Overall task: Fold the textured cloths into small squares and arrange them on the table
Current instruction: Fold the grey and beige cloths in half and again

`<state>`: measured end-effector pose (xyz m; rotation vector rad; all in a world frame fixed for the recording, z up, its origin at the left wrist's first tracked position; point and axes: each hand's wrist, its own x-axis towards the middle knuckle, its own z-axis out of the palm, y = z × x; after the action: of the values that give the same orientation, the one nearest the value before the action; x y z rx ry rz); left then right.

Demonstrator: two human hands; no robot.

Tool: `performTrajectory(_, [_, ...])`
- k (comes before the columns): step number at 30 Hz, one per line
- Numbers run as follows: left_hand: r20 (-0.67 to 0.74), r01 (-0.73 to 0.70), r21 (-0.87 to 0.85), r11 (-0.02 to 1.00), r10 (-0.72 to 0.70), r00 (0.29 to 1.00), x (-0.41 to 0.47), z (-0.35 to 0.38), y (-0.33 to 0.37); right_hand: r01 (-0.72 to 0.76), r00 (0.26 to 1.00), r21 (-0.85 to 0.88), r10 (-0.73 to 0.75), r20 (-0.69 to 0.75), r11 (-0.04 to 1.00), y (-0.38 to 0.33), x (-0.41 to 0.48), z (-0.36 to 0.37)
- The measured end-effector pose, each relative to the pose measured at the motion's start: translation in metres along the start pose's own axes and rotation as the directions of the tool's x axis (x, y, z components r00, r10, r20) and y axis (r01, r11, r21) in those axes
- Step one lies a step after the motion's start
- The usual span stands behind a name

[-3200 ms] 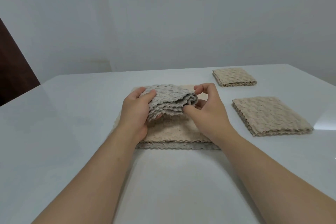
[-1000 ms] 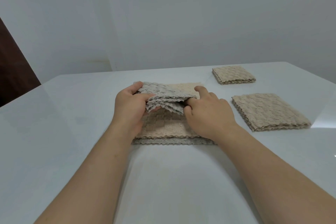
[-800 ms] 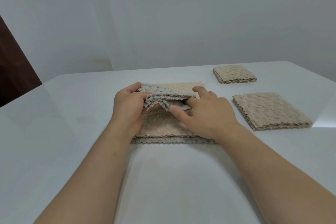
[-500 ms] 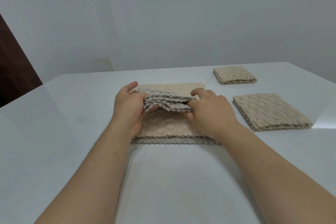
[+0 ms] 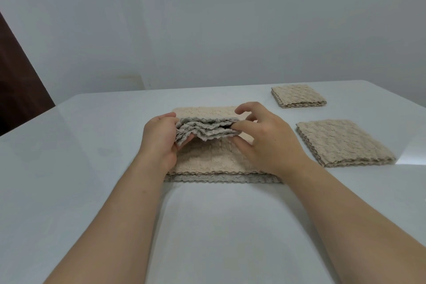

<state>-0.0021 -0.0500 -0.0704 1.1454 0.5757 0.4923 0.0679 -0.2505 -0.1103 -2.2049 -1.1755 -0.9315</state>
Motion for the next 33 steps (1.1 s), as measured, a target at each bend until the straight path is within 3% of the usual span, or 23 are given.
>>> performTrajectory(4, [0.017, 0.014, 0.001, 1.0, -0.014, 1.0, -0.003, 0.001, 0.0, -0.095, 0.995, 0.133, 0.098, -0.013, 0.987, -0.004, -0.002, 0.0])
performTrajectory(10, [0.064, 0.014, 0.017, 1.0, -0.016, 0.998, -0.005, 0.003, 0.0, -0.356, 0.933, 0.33, 0.354, 0.068, 0.874, -0.016, 0.001, -0.006])
performTrajectory(18, [0.078, 0.022, -0.004, 1.0, -0.021, 0.997, -0.005, 0.002, 0.0, -0.497, 0.856, 0.471, 0.501, 0.127, 0.729, -0.023, 0.002, -0.011])
performTrajectory(20, [0.1, -0.004, 0.024, 1.0, 0.002, 0.995, -0.006, 0.002, 0.0, -0.563, 0.788, 0.595, 0.589, 0.177, 0.574, -0.025, 0.005, -0.014])
performTrajectory(23, [0.157, -0.063, 0.08, 0.995, 0.049, 0.986, -0.005, 0.002, -0.001, -0.599, 0.599, 0.794, 0.717, 0.356, 0.107, -0.025, 0.012, -0.017])
performTrajectory(25, [0.219, -0.109, 0.115, 0.987, 0.082, 0.972, -0.003, 0.001, -0.002, -0.596, 0.481, 0.796, 0.747, 0.458, -0.104, -0.021, 0.016, -0.021])
performTrajectory(28, [0.32, -0.261, 0.244, 0.934, 0.176, 0.931, -0.002, 0.002, -0.008, -0.637, 0.37, 0.744, 0.767, 0.524, -0.201, -0.016, 0.015, -0.023])
performTrajectory(33, [0.456, -0.419, 0.335, 0.844, 0.244, 0.856, -0.009, 0.004, -0.013, -0.626, 0.311, 0.703, 0.719, 0.622, -0.337, -0.014, 0.013, -0.036])
